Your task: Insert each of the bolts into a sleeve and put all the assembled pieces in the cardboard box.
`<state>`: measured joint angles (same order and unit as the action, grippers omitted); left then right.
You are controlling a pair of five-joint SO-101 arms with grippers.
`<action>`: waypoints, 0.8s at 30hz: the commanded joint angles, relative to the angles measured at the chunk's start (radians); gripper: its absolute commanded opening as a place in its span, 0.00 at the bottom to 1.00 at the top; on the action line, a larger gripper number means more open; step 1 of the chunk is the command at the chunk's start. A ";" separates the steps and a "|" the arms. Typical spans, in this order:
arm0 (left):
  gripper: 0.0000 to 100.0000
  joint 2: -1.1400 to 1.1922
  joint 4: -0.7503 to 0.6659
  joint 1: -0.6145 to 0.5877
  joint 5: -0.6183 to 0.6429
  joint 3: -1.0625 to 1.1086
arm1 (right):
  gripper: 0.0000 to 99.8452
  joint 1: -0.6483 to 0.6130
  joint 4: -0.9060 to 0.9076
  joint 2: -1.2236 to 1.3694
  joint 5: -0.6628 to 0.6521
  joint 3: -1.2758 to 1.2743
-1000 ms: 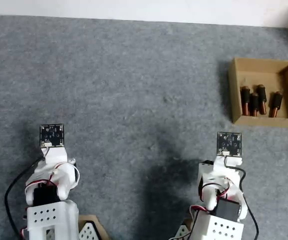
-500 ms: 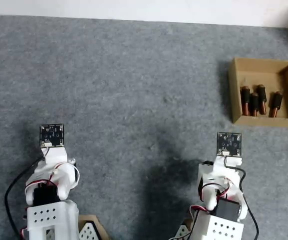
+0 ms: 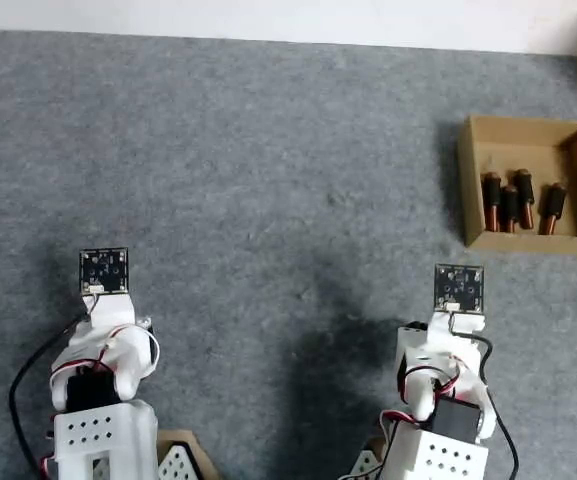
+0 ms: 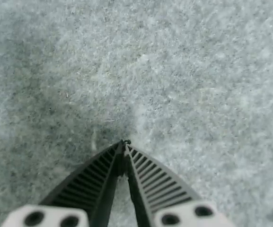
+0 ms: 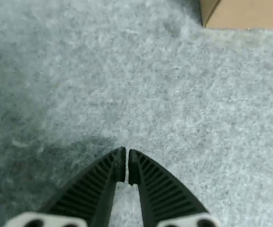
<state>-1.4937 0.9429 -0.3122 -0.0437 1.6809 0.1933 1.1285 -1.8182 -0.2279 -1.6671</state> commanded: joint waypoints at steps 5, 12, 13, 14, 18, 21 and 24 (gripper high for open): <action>0.01 -0.004 0.003 -0.008 -0.006 0.002 | 0.00 -0.001 0.002 0.004 -0.011 -0.142; 0.01 -0.004 0.003 -0.008 -0.006 0.002 | 0.00 -0.001 0.002 0.004 -0.011 -0.142; 0.01 -0.004 0.003 -0.008 -0.006 0.002 | 0.00 -0.001 0.002 0.004 -0.011 -0.142; 0.01 -0.004 0.003 -0.008 -0.006 0.002 | 0.00 -0.001 0.002 0.004 -0.011 -0.142; 0.01 -0.004 0.003 -0.008 -0.006 0.002 | 0.00 -0.001 0.002 0.004 -0.011 -0.142; 0.01 -0.004 0.003 -0.008 -0.006 0.002 | 0.00 -0.001 0.002 0.004 -0.011 -0.142; 0.01 -0.004 0.003 -0.008 -0.006 0.002 | 0.00 -0.001 0.002 0.004 -0.011 -0.142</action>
<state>-1.4937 0.9429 -0.3122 -0.0437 1.6809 0.1933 1.1285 -1.8182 -0.2279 -1.6701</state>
